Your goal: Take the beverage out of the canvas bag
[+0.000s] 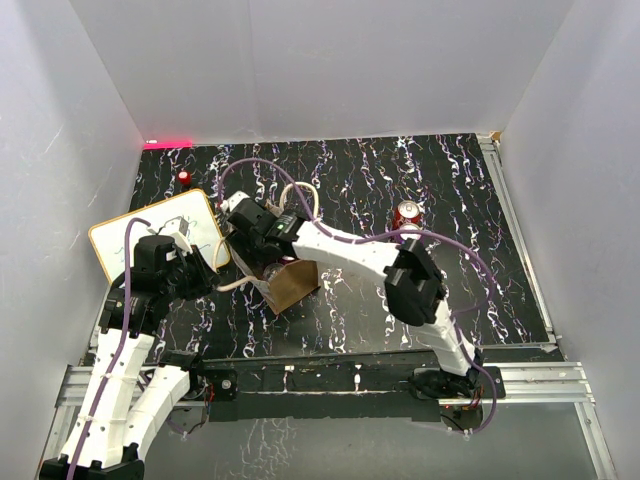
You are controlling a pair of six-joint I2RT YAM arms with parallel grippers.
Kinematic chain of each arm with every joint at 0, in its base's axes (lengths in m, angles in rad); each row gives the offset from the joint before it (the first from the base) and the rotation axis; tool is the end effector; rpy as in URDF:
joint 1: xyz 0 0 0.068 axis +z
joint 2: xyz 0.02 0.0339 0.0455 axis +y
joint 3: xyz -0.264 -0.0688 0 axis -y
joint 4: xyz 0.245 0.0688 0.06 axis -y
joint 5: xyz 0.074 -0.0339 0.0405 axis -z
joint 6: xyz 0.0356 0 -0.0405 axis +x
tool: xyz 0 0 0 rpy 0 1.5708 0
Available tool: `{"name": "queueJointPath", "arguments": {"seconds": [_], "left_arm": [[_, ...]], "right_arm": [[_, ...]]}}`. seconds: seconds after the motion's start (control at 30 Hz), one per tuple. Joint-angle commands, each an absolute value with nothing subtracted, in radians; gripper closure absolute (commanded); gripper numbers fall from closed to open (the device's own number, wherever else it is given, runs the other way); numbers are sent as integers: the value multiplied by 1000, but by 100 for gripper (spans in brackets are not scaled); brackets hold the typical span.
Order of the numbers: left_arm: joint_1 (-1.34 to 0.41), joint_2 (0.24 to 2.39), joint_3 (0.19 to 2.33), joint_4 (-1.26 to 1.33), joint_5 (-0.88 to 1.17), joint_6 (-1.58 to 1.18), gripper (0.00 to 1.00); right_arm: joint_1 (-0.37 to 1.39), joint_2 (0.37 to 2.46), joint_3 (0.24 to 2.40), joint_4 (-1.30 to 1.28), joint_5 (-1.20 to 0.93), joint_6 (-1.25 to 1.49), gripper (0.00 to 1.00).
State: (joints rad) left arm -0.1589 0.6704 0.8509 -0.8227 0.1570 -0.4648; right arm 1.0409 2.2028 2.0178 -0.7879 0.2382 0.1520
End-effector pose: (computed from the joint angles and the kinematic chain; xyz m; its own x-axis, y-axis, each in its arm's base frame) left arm 0.1283 -0.0262 0.3151 -0.6541 -0.3436 -0.6738 -0.0149 0.8966 -0.4427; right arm 0.2544 0.4176 0.2507 -0.5297 -0.6132 -0.5859 -0.6992 0.7068 -0.1075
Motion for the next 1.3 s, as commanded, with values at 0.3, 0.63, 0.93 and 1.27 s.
{"name": "queueJointPath", "arguments": {"seconds": [0.3,0.63,0.93,1.27], "left_arm": [[-153,670,849,-834,157,-458,100],[-151,677,849,-834,156,-459,100],[-149,680,850,-834,156,-459,100],[-149,689,849,-835,159,-459,100]], "right_arm": [[1034,1666,1598,-282,425,277,93],[988,1250,1196,-77,429,394,93],[982,943,886,-248,605,458,93],[982,829,647,-454,546,721,93]]}}
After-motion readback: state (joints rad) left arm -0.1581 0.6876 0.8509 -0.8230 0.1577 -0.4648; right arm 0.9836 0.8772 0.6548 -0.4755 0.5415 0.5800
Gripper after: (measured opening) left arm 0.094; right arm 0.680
